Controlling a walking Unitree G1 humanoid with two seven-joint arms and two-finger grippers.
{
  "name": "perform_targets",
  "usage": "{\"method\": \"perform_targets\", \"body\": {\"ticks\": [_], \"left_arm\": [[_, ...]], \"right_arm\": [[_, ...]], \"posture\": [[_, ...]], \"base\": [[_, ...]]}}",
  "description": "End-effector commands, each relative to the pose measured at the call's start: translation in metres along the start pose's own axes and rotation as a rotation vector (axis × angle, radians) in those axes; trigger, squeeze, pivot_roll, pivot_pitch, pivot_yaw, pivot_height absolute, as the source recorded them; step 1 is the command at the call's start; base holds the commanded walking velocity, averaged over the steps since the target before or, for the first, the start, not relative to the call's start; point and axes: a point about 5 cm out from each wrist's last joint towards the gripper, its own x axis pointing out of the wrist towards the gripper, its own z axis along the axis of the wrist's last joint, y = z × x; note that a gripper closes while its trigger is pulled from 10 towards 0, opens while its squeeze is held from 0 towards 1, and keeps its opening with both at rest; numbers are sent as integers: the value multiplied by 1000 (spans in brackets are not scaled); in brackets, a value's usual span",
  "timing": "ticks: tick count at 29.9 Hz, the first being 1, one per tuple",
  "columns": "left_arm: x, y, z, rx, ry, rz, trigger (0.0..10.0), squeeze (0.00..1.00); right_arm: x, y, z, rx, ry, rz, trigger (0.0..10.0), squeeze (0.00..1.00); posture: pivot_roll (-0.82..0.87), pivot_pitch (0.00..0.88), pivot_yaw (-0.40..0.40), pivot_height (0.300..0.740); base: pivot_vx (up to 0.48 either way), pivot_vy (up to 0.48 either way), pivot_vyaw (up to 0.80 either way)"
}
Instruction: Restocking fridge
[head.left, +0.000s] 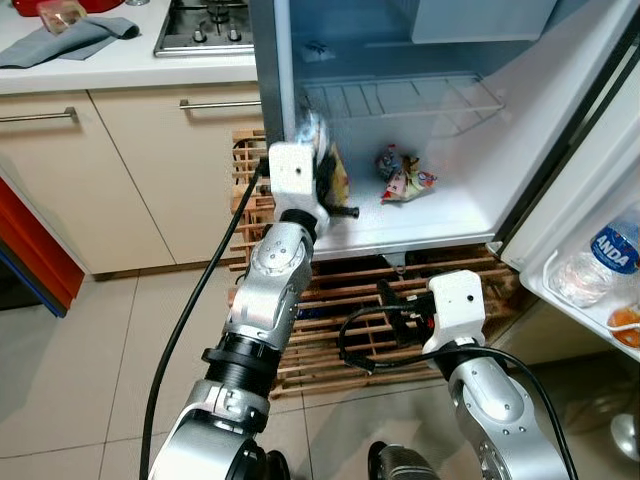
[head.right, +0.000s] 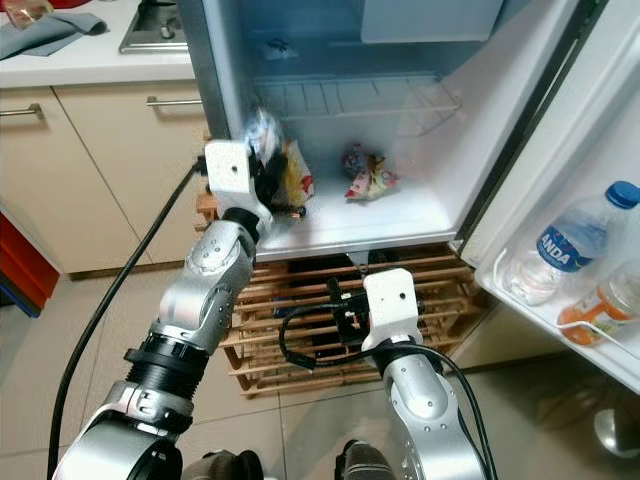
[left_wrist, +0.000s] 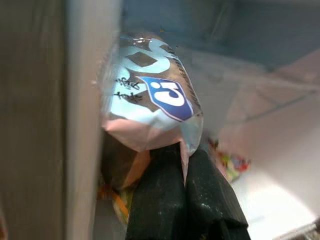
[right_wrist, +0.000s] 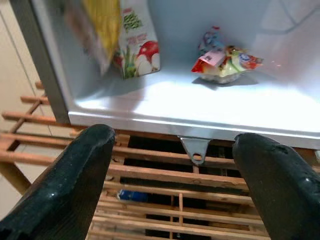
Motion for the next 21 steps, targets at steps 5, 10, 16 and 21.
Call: {"method": "perform_targets", "body": {"ticks": [5,10,16,21], "left_arm": [[15,-61,4,-192,14,-170,0,0],[17,-78,-1,-123,17,-219,0,0],[29,-107,12,333,-40,-362,0,0],[36,-109,11,587,-19,-387,0,0]], "right_arm": [[-3,-4,15,29,-63,-32,10000,0],[-4,-5,19,59,-71,-44,10000,0],[-7,-4,16,60,-59,-44,10000,0],[-8,2,18,63,-63,-42,10000,0]], "posture": [[-290,115,21,740],[-302,125,23,740],[-298,133,31,740],[-319,148,50,740]], "base": [[0,0,0],[0,0,0],[0,0,0],[0,0,0]]}}
